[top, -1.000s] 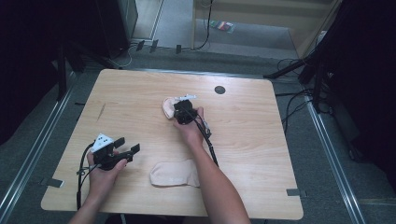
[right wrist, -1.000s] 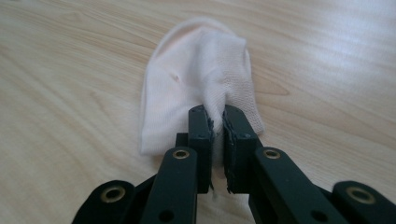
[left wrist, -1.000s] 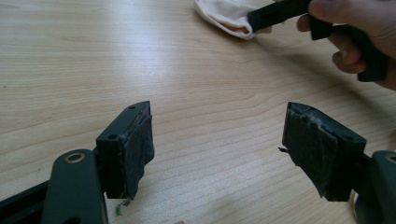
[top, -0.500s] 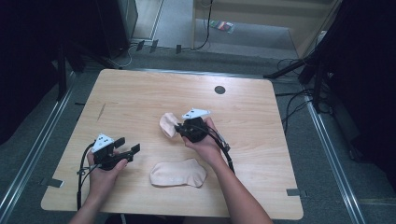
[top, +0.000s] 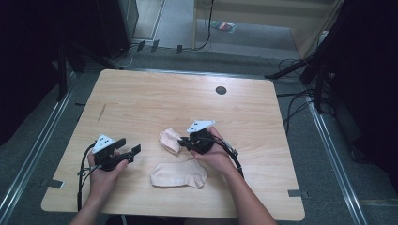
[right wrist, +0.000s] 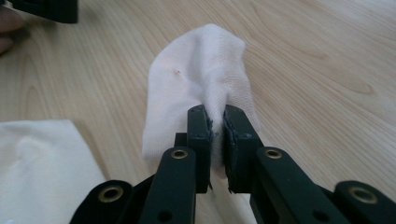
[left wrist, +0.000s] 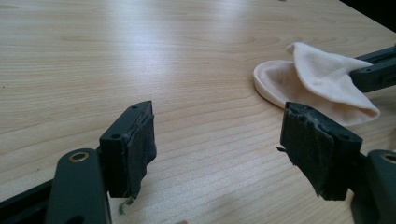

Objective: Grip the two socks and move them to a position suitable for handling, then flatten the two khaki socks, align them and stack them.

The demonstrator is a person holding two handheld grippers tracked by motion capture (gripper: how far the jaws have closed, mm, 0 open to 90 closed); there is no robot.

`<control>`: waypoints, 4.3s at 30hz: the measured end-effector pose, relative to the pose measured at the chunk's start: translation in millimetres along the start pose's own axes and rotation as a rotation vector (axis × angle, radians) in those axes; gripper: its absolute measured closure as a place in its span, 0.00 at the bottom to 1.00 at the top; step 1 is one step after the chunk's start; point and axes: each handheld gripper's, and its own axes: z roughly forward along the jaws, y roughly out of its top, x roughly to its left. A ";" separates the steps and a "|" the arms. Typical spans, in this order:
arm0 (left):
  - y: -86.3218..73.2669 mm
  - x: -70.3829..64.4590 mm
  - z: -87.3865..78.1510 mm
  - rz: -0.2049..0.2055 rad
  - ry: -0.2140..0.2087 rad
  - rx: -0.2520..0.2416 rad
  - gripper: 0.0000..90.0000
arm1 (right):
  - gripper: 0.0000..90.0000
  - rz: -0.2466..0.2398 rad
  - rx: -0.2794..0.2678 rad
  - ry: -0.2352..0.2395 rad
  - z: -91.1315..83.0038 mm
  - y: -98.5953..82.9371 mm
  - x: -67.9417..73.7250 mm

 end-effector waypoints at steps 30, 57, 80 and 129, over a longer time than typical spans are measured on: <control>23.9 -22.6 22.3 0.061 0.034 0.024 0.46 | 0.54 0.481 0.020 -0.412 53.2 51.1 33.5; 32.7 -29.3 75.2 -0.039 -0.119 0.237 0.73 | 0.95 0.325 -0.122 -0.235 18.2 37.4 34.0; 30.4 -33.1 49.5 0.039 -0.030 0.085 1.00 | 0.96 0.404 -0.247 -0.243 -37.5 -6.4 -3.3; 30.5 -18.7 55.3 0.005 -0.102 0.181 1.00 | 0.99 0.541 -0.060 -0.306 -20.6 -35.2 -18.9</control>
